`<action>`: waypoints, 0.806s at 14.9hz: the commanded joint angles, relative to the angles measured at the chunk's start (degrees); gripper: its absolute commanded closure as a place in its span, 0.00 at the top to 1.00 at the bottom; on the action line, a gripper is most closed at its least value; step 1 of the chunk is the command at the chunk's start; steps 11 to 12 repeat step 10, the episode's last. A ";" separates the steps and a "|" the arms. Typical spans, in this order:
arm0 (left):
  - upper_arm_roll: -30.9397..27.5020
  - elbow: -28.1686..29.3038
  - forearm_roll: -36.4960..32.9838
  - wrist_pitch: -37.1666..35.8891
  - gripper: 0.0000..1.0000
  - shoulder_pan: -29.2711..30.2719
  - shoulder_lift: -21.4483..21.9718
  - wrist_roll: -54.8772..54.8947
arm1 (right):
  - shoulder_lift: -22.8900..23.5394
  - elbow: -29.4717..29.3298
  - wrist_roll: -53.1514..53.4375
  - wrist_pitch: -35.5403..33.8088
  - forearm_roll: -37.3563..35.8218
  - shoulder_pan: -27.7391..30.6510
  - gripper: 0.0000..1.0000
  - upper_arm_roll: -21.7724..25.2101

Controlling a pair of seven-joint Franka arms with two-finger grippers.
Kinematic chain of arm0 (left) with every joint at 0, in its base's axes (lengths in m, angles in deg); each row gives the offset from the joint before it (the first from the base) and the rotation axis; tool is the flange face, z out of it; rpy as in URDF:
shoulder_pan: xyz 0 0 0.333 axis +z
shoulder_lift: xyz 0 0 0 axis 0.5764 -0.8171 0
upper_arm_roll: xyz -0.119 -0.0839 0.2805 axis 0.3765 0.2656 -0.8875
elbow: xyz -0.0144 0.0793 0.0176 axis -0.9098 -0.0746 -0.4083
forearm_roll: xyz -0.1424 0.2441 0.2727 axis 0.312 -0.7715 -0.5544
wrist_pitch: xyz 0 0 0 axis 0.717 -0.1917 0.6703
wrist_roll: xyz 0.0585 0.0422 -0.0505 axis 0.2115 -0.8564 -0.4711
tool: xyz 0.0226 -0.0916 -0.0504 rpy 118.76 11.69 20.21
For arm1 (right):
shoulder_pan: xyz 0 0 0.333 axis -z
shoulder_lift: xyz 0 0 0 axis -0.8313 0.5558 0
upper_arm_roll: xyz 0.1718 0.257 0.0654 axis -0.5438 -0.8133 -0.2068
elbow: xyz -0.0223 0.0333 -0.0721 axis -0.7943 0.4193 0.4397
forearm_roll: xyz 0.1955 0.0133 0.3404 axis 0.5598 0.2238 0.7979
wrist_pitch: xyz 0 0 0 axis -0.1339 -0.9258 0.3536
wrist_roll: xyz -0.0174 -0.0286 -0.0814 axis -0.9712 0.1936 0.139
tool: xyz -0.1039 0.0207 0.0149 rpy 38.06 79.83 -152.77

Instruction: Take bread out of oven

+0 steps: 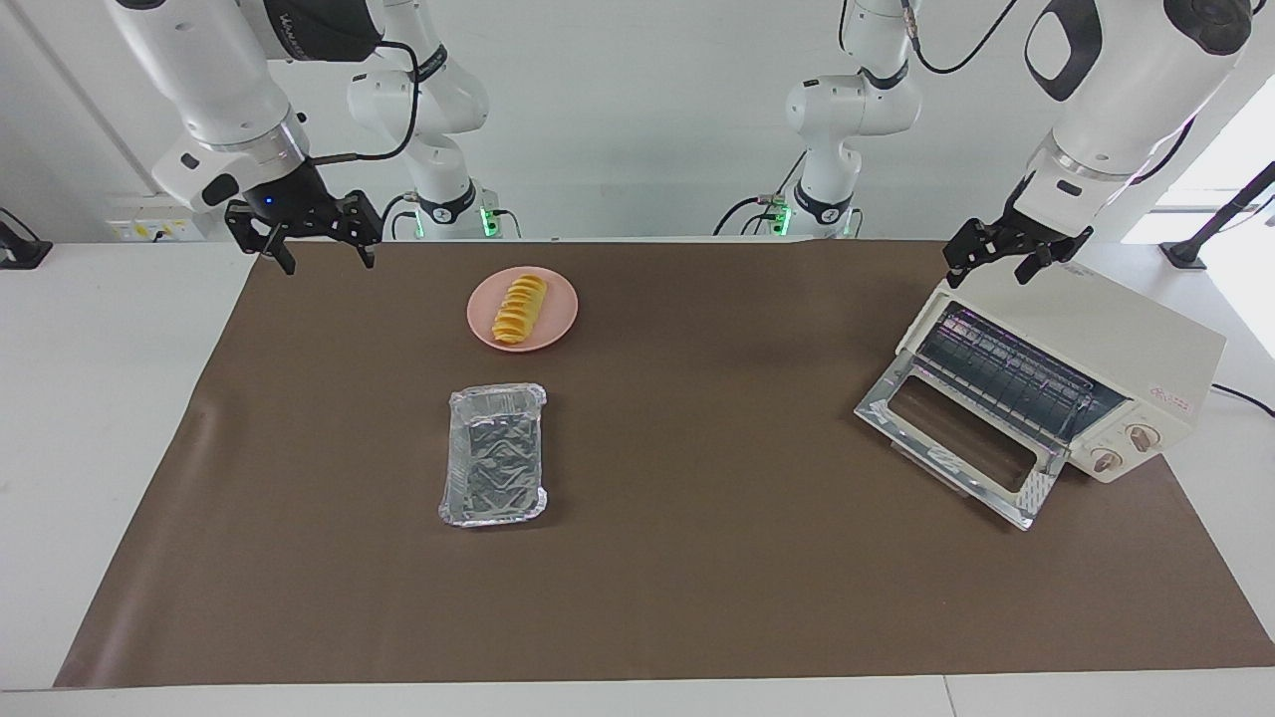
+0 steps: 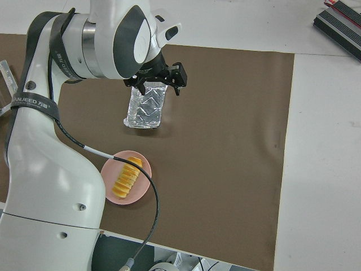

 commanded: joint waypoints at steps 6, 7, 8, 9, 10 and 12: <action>0.19 0.57 -0.59 -0.69 1.00 0.38 1.06 -0.02 | -0.25 -0.50 3.45 -1.85 -1.03 1.17 1.00 -0.58; 0.19 0.57 -0.59 -0.69 1.00 0.38 1.06 -0.02 | -0.34 -0.50 3.54 -1.85 -1.03 1.17 1.00 -0.58; 0.19 0.57 -0.50 -0.69 1.00 0.38 0.97 -0.02 | -0.34 -0.50 3.54 -1.85 -1.03 1.26 1.00 -0.58; 0.19 0.57 -0.59 -0.69 1.00 0.38 0.97 -0.02 | -0.34 -0.50 3.54 -1.85 -1.03 1.26 1.00 -0.58; 0.19 0.57 -0.50 -0.69 1.00 0.38 0.97 -0.02 | -0.34 -0.58 3.54 -1.85 -1.03 1.26 1.00 -0.58; 0.19 0.57 -0.50 -0.69 1.00 0.38 0.97 -0.02 | -0.34 -0.58 3.54 -1.85 -1.03 1.26 1.00 -0.58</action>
